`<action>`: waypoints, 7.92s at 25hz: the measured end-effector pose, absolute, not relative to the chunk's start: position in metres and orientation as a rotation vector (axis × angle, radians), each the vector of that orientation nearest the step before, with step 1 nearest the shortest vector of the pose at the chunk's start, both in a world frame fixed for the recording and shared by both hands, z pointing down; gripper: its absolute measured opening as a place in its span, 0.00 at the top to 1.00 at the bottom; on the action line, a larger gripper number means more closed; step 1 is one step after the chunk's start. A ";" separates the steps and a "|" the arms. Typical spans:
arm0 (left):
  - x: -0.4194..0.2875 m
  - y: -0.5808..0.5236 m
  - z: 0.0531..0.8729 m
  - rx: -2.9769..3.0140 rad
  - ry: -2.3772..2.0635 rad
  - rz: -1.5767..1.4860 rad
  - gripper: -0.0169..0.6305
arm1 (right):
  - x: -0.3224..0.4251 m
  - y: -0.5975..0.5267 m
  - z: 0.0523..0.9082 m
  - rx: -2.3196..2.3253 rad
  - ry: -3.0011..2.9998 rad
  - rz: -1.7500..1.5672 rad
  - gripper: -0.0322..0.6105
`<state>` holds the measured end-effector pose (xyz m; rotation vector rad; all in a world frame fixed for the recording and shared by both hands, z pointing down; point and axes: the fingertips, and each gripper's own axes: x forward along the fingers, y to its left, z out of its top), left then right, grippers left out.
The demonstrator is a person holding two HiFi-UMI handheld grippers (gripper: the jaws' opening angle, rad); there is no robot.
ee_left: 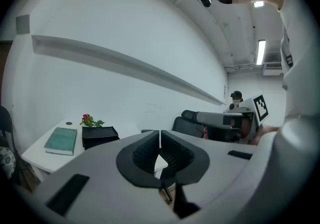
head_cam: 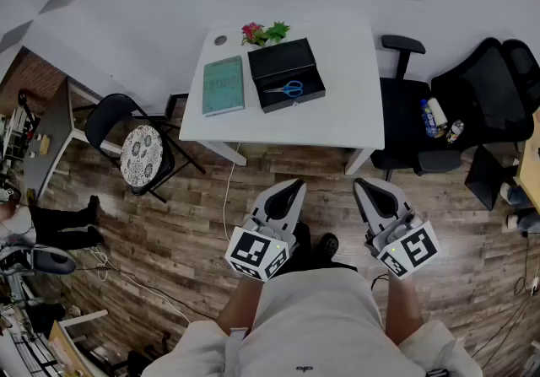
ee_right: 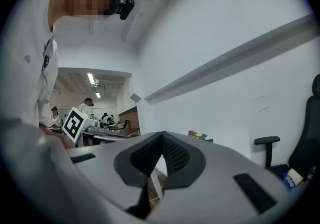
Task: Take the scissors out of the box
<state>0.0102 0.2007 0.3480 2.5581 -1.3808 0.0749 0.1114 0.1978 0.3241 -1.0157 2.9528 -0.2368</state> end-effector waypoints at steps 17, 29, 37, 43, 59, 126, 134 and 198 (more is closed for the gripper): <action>0.044 0.235 0.349 2.617 -1.290 0.129 0.94 | 0.135 0.232 0.328 -1.069 2.901 -0.279 0.94; 0.037 0.212 0.353 2.651 -1.219 0.116 0.94 | 0.126 0.214 0.335 -1.102 2.869 -0.331 0.94; -0.018 0.171 0.347 2.667 -1.216 0.092 0.94 | 0.073 0.173 0.324 -1.118 2.877 -0.319 0.94; -0.063 0.134 0.342 2.676 -1.222 0.075 0.94 | 0.034 0.136 0.316 -1.131 2.871 -0.319 0.94; -0.128 0.041 0.352 2.735 -1.045 0.094 0.83 | -0.029 0.056 0.319 -1.333 2.798 -0.315 0.88; -0.047 -0.143 0.479 2.570 -1.010 0.807 0.80 | 0.037 -0.141 0.377 -1.132 2.909 -0.582 0.77; -0.047 -0.153 0.528 2.577 -0.884 1.019 0.80 | 0.032 -0.147 0.392 -1.168 2.917 -0.649 0.77; -0.037 -0.166 0.655 2.550 -0.517 1.562 0.85 | 0.069 -0.155 0.441 -1.348 2.756 -0.891 0.78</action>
